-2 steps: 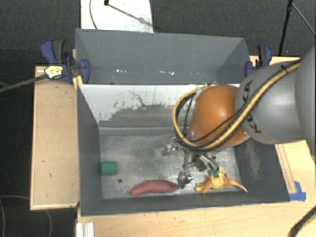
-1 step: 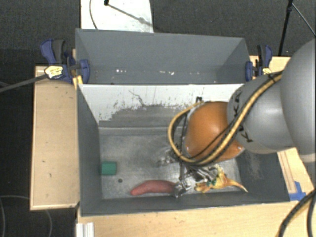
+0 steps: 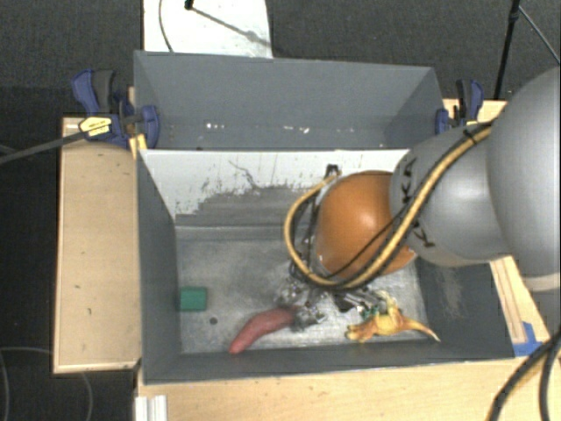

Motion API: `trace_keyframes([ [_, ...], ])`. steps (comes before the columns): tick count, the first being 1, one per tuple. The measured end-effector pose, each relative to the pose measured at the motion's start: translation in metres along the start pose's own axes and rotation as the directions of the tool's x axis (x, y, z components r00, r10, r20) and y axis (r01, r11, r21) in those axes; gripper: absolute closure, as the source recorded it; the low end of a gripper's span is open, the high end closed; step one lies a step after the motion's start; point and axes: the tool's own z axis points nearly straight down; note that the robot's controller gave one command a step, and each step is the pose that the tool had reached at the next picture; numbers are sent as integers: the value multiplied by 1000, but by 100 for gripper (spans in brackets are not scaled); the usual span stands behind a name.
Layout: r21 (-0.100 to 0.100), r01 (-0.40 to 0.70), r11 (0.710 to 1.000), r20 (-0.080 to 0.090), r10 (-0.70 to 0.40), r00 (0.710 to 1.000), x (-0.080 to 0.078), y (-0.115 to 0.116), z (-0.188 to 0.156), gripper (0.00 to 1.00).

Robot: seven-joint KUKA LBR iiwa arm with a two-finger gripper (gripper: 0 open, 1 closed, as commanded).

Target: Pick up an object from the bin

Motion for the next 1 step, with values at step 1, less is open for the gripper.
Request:
trace_keyframes([
  [1, 0, -1, 1000, 0, 1, 1000, 0, 0, 0, 100],
])
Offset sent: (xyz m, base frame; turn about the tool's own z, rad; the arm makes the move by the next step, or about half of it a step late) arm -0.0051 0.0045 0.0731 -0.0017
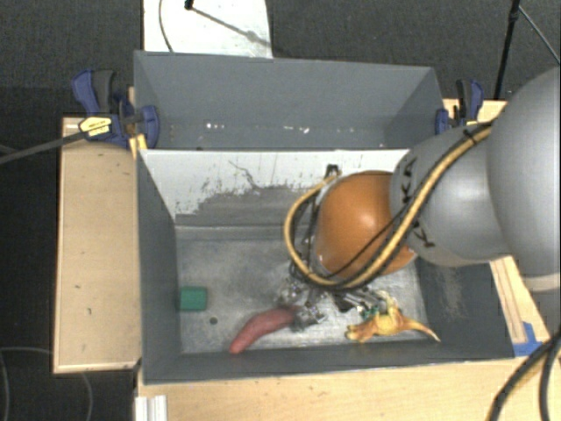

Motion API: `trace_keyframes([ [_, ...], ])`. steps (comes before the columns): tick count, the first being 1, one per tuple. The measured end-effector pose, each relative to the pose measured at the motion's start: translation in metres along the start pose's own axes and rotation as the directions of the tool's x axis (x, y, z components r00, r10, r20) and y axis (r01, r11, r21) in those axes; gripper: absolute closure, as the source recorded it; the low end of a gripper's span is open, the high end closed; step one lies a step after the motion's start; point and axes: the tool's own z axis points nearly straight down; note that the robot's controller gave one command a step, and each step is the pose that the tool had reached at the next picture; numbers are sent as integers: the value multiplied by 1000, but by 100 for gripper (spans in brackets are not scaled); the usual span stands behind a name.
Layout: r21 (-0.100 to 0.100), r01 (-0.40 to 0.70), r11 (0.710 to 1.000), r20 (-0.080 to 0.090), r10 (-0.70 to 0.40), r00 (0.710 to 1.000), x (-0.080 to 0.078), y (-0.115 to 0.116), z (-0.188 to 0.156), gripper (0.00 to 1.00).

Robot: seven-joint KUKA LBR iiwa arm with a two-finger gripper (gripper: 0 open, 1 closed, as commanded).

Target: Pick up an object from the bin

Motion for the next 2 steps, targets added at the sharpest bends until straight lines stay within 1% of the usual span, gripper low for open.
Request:
trace_keyframes([
  [1, 0, 0, 1000, 0, 0, 1000, 0, 0, -1, 100],
  [2, -2, 22, 1000, 0, -22, 1000, 7, 1, -36, 100],
])
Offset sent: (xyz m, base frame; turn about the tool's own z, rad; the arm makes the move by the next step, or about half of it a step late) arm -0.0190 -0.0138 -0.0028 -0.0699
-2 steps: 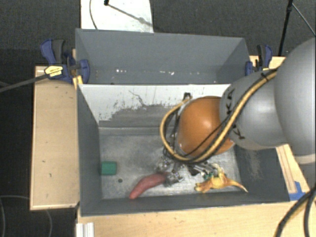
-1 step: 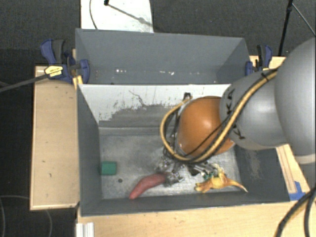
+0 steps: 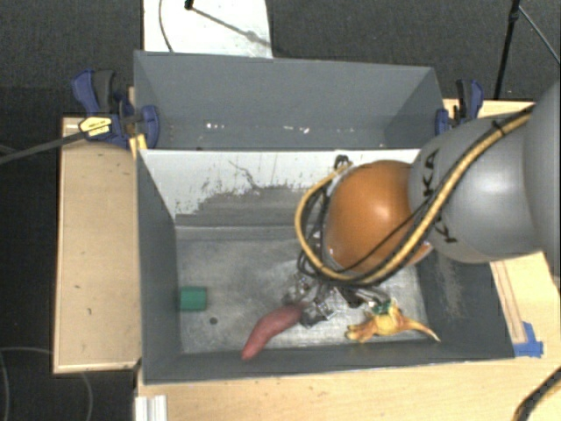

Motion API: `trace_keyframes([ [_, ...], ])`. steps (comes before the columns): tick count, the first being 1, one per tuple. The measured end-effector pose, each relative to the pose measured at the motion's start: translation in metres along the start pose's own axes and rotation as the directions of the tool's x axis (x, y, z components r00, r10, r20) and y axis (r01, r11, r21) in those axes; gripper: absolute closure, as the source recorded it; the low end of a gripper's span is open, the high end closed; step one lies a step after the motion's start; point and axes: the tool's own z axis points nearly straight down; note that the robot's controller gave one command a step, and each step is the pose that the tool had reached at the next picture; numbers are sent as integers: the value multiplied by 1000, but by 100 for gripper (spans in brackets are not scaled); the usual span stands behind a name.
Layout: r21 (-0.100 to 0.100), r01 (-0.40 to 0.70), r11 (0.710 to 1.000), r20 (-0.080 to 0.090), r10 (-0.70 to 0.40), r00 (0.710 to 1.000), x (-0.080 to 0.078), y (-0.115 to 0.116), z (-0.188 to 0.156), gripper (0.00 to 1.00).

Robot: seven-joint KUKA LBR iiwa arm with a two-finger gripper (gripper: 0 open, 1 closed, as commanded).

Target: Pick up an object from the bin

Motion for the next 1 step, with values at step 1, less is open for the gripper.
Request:
trace_keyframes([
  [1, -2, 55, 998, -4, -55, 998, -21, 16, -117, 100],
])
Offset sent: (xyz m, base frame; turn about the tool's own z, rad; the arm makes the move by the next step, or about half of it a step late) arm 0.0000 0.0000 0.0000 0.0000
